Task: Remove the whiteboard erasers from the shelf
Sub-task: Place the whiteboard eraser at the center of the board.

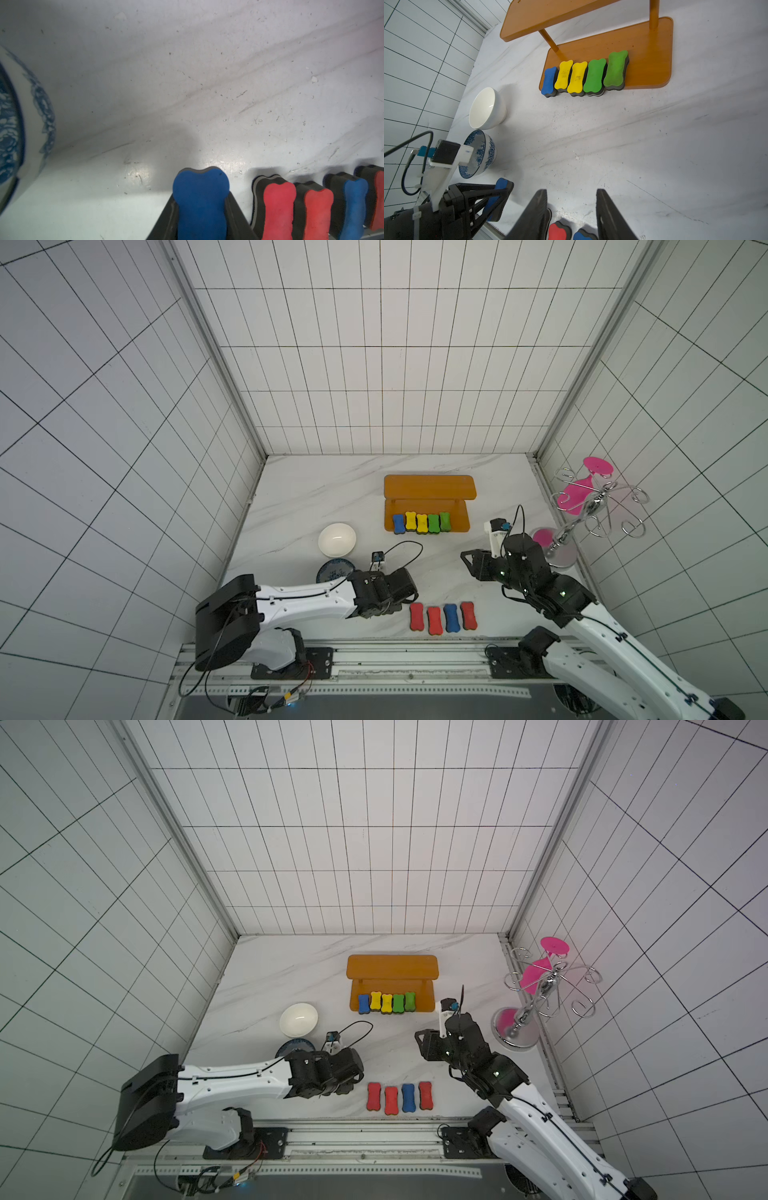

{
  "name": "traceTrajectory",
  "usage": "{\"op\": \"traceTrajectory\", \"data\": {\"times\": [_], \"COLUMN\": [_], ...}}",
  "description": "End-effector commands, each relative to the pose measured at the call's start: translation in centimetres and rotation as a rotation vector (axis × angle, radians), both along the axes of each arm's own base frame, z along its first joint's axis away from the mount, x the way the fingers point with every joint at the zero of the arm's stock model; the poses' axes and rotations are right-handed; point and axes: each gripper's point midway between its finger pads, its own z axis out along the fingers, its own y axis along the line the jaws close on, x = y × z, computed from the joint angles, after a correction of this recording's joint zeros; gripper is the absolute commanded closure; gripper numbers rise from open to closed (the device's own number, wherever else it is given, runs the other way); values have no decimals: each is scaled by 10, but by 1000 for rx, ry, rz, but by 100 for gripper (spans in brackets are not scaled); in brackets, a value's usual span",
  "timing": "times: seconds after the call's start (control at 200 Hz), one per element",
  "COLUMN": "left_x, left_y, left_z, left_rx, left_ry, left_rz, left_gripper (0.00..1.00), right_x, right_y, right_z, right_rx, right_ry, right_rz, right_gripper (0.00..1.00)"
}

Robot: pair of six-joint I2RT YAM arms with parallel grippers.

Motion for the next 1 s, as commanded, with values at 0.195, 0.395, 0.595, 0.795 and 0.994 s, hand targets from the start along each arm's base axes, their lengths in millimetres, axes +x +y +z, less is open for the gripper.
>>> {"op": "traceTrajectory", "data": {"times": [0.195,0.395,0.595,0.795,0.994], "left_x": [-8,-8,-8,-10,-9], "left_y": [-19,-29,-36,-36,-39], "left_z": [-11,-14,-12,-8,-4], "left_rx": [9,14,18,26,40], "left_ry": [39,46,51,49,33], "left_rz": [-39,-58,-75,-72,-77], "left_gripper": [86,81,80,77,71], "right_x": [3,3,2,3,2], "right_y": [-3,-6,-8,-11,-10], "right_z": [8,10,8,7,3], "right_rx": [-12,-10,-16,-32,-34], "right_ry": [-30,-58,-69,-86,-80], "right_rz": [-35,-36,-32,-40,-34], "right_gripper": [58,58,58,57,57]}}
